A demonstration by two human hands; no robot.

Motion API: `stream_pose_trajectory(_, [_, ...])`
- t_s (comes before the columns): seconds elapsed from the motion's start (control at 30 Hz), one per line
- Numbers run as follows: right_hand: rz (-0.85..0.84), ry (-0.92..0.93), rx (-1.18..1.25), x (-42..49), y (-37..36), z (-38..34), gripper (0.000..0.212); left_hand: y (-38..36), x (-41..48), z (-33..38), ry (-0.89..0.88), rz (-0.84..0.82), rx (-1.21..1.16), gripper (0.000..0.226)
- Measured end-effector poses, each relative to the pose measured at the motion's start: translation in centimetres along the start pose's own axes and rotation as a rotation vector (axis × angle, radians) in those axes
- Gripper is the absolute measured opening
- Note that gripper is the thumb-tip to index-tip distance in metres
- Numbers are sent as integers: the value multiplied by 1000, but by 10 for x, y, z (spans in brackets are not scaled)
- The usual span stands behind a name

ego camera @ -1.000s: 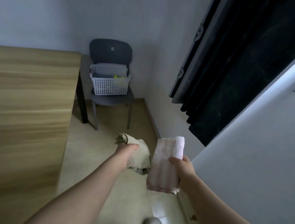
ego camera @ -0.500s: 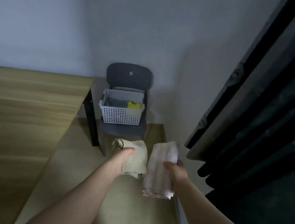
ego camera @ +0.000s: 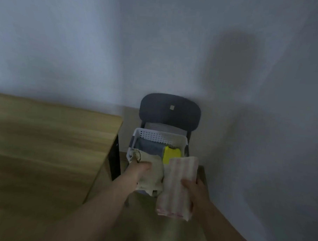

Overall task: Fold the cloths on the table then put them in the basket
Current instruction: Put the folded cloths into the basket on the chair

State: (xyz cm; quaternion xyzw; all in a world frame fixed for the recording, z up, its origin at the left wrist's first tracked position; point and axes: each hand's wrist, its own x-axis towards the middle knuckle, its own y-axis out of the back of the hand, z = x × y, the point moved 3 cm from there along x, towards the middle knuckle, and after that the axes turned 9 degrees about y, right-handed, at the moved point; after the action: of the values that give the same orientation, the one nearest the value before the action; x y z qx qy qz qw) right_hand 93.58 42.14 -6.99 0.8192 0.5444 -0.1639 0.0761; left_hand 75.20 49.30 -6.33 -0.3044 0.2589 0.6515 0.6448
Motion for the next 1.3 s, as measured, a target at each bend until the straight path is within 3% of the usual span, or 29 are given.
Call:
stream_pose_trajectory(0.13, [-8, -36, 11, 70, -24, -15, 43, 6, 63, 56, -6, 22, 101, 53])
stream_pose_trajectory(0.3, [-17, -46, -11, 154, -28, -23, 30, 4, 114, 94, -46, 22, 177, 55])
stream_pose_trajectory(0.4, [-59, -94, -97, 209, -27, -19, 41, 1, 157, 108, -41, 23, 236, 57])
stream_pose_trajectory(0.6, [-154, -274, -134, 289, -34, 0, 55, -20, 229, 117, 176, -7, 152, 56])
stream_pose_trajectory(0.87, [-128, -550, -182, 337, -42, 46, 43, -11, 282, 97, 399, -61, 140, 65])
stream_pose_trajectory(1.0, [-158, -657, -197, 351, -46, 65, 43, -4, 303, 84, 458, -73, 190, 54])
stream_pose_trajectory(1.13, [-148, -700, -255, 357, -44, 86, 44, -6, 321, 67, 367, 111, 452, 49])
stream_pose_trajectory(1.23, [-84, -648, -385, 356, -45, 92, 50, -17, 315, 69, 211, 223, 877, 67])
stream_pose_trajectory(1.3, [-60, -605, -459, 354, -49, 92, 54, -18, 310, 71, 103, 271, 1024, 74])
